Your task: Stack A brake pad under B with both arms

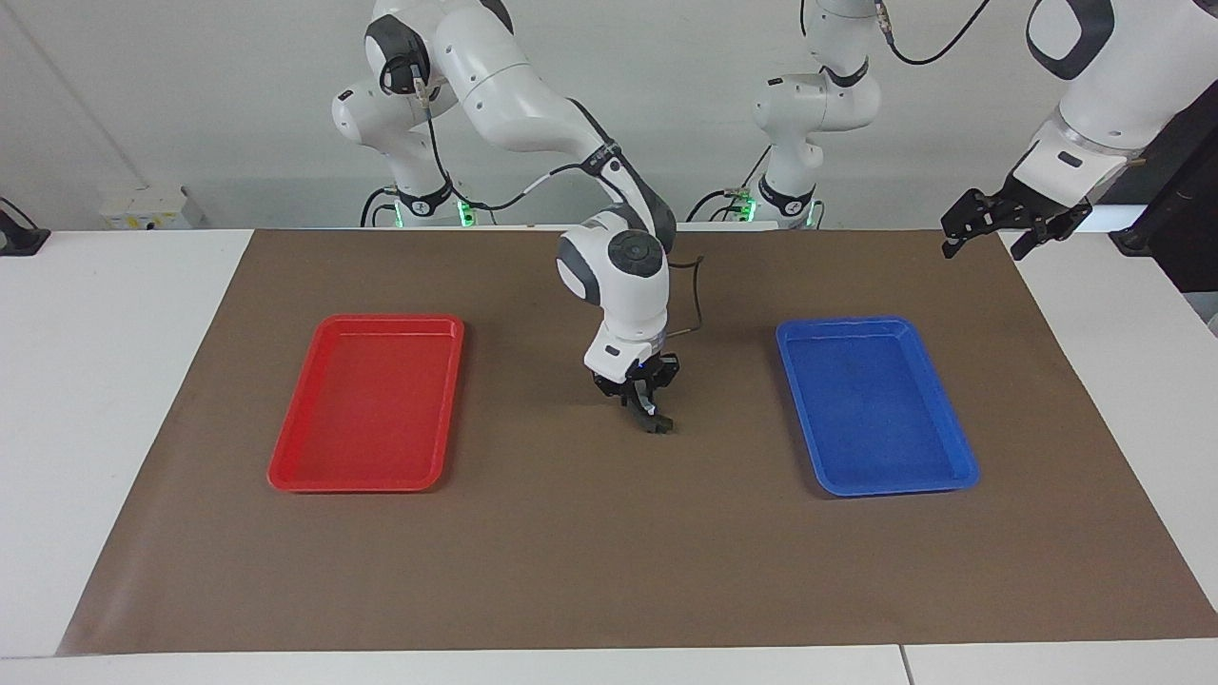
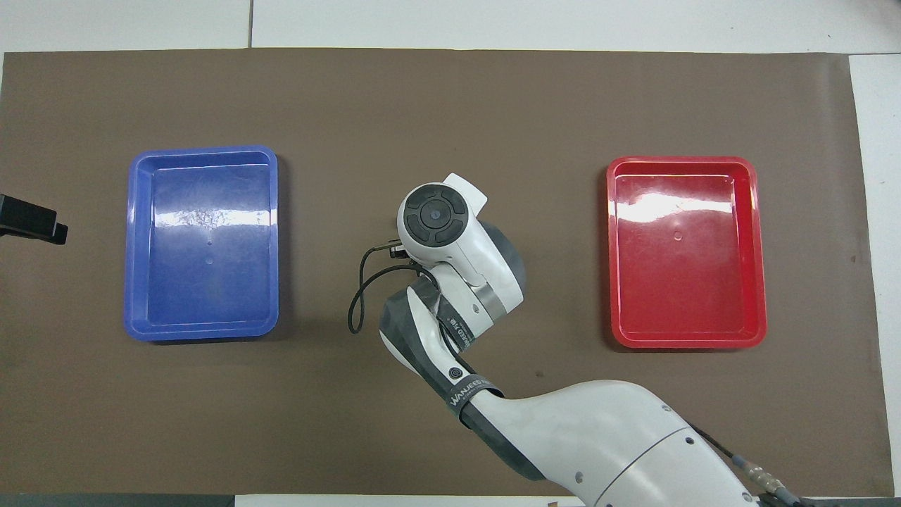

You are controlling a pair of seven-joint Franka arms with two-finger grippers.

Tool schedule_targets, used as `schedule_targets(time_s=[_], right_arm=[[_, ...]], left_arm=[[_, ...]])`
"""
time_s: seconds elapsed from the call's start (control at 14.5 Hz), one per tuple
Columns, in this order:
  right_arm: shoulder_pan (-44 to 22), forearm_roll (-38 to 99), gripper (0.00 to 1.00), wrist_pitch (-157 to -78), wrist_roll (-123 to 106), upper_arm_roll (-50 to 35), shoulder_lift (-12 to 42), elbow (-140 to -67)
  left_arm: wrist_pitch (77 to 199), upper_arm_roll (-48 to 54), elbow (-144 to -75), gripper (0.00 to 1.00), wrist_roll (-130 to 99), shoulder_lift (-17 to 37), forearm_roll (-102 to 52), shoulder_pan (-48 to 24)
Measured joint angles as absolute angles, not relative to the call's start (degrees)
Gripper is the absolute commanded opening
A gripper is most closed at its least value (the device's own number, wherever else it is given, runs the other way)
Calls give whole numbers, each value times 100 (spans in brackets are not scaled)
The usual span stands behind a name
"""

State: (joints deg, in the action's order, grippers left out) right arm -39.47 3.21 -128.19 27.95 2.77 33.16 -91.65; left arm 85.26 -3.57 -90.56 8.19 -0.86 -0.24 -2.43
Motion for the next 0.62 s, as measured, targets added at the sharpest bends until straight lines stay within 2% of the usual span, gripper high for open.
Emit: schedule_targets(time_s=[0.62], right_arm=[[-3942,321,2,-12824,2795,278,3316,-9168]], left_arm=[[8525,-357,-9056,100,819,-86,-24,-243]])
